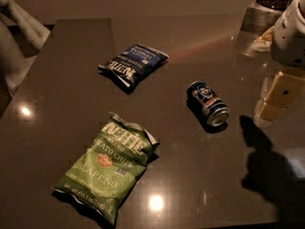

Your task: Move pepsi can near blue chip bag

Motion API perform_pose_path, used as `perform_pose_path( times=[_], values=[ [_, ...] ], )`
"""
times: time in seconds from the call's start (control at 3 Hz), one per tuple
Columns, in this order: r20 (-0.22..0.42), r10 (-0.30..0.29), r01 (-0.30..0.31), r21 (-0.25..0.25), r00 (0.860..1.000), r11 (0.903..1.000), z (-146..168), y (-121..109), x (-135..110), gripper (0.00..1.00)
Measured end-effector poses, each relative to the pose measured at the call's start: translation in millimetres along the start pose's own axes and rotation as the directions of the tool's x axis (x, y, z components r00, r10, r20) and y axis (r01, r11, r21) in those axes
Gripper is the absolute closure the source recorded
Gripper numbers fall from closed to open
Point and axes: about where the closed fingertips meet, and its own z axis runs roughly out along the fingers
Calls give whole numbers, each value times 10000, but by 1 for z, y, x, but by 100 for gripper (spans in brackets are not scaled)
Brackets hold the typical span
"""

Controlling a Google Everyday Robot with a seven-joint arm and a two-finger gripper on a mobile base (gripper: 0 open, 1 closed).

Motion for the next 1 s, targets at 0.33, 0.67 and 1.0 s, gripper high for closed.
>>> perform_pose_path(
  times=[0.33, 0.67, 1.0],
  values=[
    [6, 3, -3, 20, 10000, 10000, -1, 0, 0, 0],
    [56, 515, -513, -269, 9987, 9983, 9, -3, -8, 0],
    [-189, 1547, -1557, -675, 9878, 9855, 30, -10, -29, 0]
  ],
)
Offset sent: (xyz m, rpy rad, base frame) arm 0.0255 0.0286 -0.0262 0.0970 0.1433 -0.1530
